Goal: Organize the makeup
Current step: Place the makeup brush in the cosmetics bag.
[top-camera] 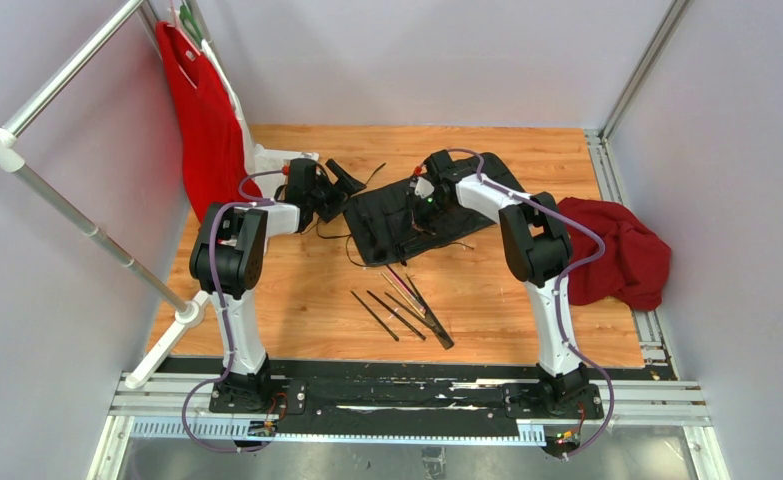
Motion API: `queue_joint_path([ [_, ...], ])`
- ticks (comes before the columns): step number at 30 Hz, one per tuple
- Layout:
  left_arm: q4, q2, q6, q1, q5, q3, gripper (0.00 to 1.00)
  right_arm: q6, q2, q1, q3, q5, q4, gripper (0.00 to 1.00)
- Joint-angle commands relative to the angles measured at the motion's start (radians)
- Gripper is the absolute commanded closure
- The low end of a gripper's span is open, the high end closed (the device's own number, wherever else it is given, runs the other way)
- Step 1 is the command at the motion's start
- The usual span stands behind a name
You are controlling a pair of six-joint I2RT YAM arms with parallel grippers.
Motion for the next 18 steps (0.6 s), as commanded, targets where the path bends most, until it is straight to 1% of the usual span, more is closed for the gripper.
queue_joint_path([
  [1, -0.146, 0.043, 0.018, 0.012, -0.017, -0.048, 0.02, -0.01, 0.034, 0.012, 0.01, -0.018, -0.005, 0.99],
  [18, -0.148, 0.044, 0.018, 0.012, -0.018, -0.046, 0.02, -0.009, 0.055, 0.003, 0.03, -0.018, -0.005, 0.99],
])
